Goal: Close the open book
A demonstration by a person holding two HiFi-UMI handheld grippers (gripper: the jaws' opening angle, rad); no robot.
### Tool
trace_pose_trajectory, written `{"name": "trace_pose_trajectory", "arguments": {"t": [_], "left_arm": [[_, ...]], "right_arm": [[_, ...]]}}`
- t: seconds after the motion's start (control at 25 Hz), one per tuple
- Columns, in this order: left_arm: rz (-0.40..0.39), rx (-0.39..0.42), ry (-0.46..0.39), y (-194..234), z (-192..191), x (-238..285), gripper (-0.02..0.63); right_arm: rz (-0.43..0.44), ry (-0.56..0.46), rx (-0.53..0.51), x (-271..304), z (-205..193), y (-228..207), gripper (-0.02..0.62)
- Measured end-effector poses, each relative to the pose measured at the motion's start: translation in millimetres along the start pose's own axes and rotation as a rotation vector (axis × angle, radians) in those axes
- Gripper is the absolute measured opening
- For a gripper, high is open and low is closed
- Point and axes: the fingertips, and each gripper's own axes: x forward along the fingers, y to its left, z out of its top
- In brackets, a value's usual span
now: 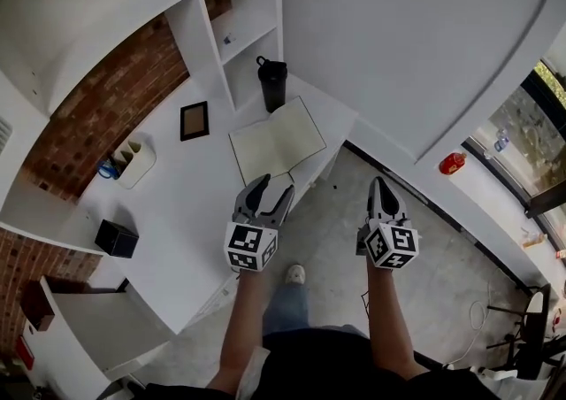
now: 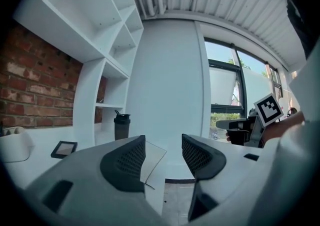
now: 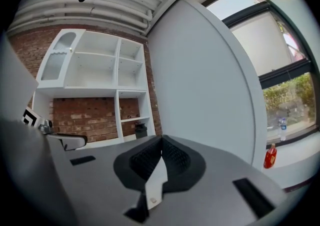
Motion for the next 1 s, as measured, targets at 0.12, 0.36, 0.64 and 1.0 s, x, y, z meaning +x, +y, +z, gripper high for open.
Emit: {"name": "trace_pose_trajectory", "arguments": {"t": [0.12,0.36,0.64,1.0], "left_arm": [[-0.005,-0.004,0.011,18.4,0.8,25.2,0.206],[-0.004,-0.019,0.043,42.2,-12.1,50.2,0.206],[-0.012,-0.003,0.07,37.9,-15.2,74.4,0.206],[0.04,0.155,0.175,32.2,-39.9,112.6,0.206]], "right_arm": [[0.009,0.013,0.0,35.1,0.0,0.9,-0.002],[0.002,0.024,0.003,66.9,-1.7,-1.0,-0.002],[-0.012,0.055,0.018,83.8,-4.6,-17.3,-0.002],[0.004,0.106,0.0,100.2,-15.2,-33.5,-0.002]]}}
